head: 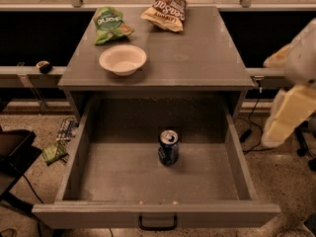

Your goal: Pick pepsi can from top drawer and place on counter

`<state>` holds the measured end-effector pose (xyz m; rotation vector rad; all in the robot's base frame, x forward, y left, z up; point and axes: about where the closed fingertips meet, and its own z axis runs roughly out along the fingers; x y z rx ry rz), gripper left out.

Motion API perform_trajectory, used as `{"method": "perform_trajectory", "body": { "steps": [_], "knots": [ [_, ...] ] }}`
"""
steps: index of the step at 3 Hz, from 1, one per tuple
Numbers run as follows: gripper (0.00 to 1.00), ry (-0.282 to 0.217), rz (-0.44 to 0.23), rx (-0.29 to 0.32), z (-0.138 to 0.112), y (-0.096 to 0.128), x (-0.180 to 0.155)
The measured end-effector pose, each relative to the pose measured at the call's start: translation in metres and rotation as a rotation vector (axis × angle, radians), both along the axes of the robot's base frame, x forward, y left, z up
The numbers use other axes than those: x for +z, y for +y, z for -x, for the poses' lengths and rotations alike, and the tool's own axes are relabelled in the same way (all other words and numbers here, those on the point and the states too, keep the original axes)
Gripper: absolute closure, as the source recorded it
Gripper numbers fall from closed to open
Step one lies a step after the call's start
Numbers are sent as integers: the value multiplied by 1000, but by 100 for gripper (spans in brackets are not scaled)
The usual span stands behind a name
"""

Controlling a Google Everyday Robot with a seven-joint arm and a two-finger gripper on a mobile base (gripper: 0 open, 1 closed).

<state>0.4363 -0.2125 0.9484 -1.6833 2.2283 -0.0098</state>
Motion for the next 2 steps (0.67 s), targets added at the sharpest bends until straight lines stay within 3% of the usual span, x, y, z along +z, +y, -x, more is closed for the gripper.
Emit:
{"method": "perform_trajectory", "body": {
  "steps": [1,2],
  "knots": [
    [0,49,-165,-16,2,13,-69],
    [0,73,-423,-51,4,41,-154]
  ]
}}
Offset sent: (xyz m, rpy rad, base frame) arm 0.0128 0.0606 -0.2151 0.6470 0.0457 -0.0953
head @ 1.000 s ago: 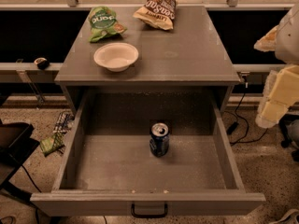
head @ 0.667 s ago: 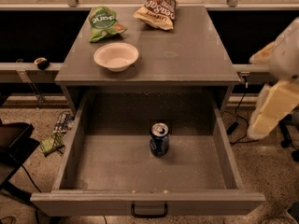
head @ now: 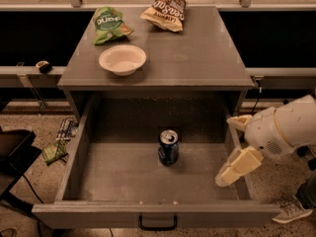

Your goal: Pick pepsi can from top drawer and place on counter

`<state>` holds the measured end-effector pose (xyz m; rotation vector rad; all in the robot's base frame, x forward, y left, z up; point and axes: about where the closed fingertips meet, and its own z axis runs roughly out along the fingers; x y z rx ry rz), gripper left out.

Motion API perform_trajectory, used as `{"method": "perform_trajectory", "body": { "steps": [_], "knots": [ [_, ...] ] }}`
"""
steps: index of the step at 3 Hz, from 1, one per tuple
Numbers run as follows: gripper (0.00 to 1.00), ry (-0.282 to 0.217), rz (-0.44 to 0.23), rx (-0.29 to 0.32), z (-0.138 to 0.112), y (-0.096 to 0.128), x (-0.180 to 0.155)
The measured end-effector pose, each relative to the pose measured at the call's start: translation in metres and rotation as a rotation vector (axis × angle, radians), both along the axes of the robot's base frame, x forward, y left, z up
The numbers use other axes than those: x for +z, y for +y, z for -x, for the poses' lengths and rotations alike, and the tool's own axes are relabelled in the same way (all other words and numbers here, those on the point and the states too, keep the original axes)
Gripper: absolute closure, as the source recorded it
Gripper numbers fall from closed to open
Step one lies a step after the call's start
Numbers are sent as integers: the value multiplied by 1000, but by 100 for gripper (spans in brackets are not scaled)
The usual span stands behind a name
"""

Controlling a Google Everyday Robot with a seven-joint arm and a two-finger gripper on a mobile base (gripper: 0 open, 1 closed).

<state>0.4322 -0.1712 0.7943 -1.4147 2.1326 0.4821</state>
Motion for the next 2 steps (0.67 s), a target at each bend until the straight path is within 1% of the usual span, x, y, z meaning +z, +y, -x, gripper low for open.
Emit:
{"method": "perform_trajectory", "body": {
  "steps": [1,2],
  "knots": [
    [0,-18,-146,-57,-3,10,-34],
    [0,-24,-155,-63,-5,11,-32]
  ]
}}
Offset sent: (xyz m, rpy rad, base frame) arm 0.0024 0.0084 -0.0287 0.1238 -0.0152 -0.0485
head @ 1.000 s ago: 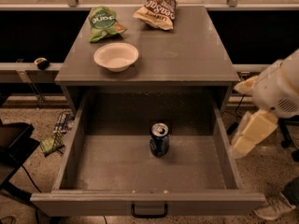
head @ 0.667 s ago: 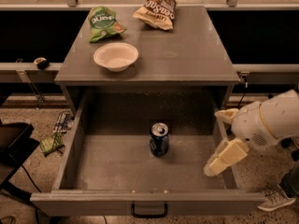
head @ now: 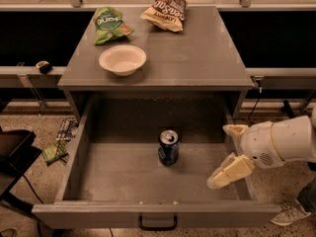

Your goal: Pick pepsi can from top drawer and place on counter

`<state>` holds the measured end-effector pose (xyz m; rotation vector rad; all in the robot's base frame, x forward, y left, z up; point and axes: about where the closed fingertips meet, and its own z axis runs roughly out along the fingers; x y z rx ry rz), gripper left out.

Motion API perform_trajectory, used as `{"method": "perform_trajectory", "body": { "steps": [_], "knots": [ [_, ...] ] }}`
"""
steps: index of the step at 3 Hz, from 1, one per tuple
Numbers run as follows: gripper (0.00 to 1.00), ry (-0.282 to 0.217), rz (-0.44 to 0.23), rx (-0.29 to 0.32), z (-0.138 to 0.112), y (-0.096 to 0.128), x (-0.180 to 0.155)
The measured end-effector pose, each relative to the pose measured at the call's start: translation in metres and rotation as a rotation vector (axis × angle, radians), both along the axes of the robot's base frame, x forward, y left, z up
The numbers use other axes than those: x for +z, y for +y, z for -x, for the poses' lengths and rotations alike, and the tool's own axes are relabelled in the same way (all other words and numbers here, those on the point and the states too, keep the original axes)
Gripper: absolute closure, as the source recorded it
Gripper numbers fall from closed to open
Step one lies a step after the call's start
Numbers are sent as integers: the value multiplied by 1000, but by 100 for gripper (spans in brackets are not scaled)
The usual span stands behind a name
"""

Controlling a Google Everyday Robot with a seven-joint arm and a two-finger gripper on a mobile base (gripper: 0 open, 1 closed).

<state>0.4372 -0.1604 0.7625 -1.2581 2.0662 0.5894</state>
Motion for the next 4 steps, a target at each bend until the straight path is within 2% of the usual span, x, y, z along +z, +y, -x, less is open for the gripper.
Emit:
{"method": "perform_trajectory", "body": {
  "steps": [1,2,3,4],
  "knots": [
    [0,0,0,0,0,0,0],
    [0,0,-68,4,-13,20,-25],
    [0,-11,-180,6,-35,41,-54],
    [0,-45,-289,12,-60,57,-71]
  ]
}}
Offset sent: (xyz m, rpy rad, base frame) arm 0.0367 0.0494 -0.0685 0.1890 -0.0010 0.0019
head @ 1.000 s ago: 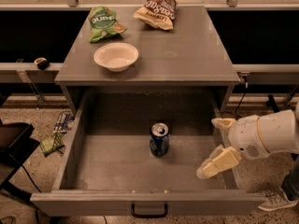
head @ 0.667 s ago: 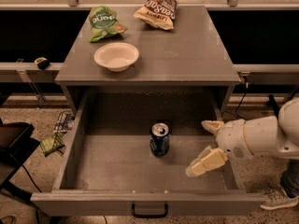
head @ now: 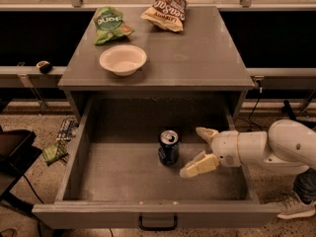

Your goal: Pick pepsi can from top drawer and place on counter

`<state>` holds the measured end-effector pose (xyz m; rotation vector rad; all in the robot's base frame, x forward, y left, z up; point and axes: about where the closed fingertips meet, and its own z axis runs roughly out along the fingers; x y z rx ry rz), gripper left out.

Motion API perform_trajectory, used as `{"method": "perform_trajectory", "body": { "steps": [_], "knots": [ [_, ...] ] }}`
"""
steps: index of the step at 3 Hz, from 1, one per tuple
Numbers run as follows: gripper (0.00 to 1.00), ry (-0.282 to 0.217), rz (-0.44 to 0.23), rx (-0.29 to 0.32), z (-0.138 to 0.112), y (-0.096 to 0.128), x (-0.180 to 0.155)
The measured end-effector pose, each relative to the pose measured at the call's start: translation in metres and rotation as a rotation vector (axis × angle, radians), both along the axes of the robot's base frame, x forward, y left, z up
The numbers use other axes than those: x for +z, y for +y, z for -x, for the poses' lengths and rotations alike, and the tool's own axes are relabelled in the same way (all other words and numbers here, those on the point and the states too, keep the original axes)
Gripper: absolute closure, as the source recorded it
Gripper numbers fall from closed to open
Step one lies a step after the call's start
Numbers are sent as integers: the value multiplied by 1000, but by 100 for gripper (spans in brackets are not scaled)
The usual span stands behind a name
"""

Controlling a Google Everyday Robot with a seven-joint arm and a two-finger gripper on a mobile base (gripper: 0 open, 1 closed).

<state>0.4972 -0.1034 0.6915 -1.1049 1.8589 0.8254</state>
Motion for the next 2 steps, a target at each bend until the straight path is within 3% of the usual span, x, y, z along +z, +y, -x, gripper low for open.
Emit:
{"method": "perform_trajectory", "body": {
  "steps": [1,2],
  "knots": [
    [0,-74,-104,7,-26,18,-3],
    [0,-118,-166,18,-36,31,-4]
  ]
}}
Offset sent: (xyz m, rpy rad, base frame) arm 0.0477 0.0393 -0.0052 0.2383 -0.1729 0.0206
